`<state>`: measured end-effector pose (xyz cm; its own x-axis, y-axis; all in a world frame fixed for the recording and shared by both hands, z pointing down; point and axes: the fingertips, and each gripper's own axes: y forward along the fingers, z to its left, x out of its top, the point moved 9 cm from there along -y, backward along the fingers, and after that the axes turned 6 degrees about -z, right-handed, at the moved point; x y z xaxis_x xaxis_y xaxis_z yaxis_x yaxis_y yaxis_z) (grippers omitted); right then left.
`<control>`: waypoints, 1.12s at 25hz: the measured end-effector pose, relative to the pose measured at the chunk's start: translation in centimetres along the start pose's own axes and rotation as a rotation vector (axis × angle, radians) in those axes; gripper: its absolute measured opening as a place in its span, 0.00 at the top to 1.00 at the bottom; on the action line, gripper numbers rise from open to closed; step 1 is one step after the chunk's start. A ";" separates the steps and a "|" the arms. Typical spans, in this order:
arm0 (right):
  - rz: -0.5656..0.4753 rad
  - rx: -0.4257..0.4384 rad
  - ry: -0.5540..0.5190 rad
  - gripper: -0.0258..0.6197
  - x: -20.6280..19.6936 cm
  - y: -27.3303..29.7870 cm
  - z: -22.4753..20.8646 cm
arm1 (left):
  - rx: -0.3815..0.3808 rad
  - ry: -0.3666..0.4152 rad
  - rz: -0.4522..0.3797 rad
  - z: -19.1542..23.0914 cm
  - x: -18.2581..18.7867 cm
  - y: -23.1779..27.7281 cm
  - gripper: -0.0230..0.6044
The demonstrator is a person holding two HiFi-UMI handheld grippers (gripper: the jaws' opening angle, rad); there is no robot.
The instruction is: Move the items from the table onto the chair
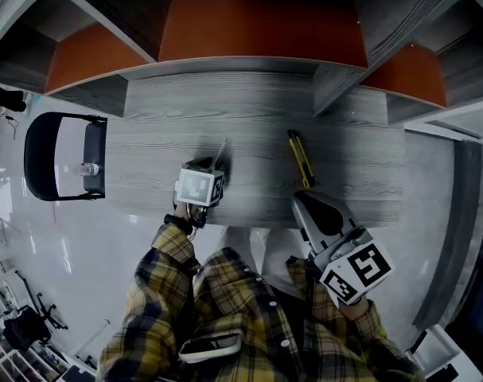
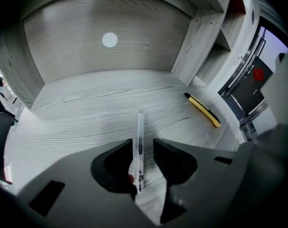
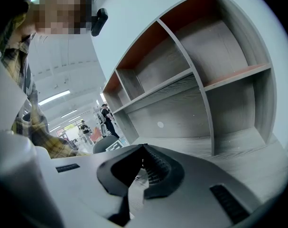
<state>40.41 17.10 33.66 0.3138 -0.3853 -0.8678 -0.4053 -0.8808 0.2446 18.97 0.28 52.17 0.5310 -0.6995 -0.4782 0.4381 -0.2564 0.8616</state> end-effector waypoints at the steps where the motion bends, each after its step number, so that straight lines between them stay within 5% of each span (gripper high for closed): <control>1: 0.001 0.001 0.001 0.93 0.0 0.0 0.0 | -0.001 -0.007 0.009 0.1 -0.1 0.2 0.74; 8: 0.003 -0.001 0.001 0.93 0.0 -0.1 -0.4 | 0.020 0.034 0.033 -0.3 0.9 -0.5 0.87; 13: 0.008 0.003 -0.001 0.93 0.0 -0.1 -0.3 | 0.007 -0.011 0.102 -0.5 -0.1 0.3 0.89; 23: -0.014 0.049 -0.055 0.93 1.1 -0.3 -0.2 | 0.060 -0.032 -0.112 0.2 1.4 -3.4 0.89; 28: -0.011 0.126 -0.099 0.93 1.8 0.3 0.7 | 0.094 -0.129 -0.251 1.2 1.0 -7.3 0.89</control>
<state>40.27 16.31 31.84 0.2351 -0.3409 -0.9102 -0.5090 -0.8410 0.1835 15.47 0.66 45.57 0.3158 -0.6839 -0.6577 0.4720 -0.4881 0.7341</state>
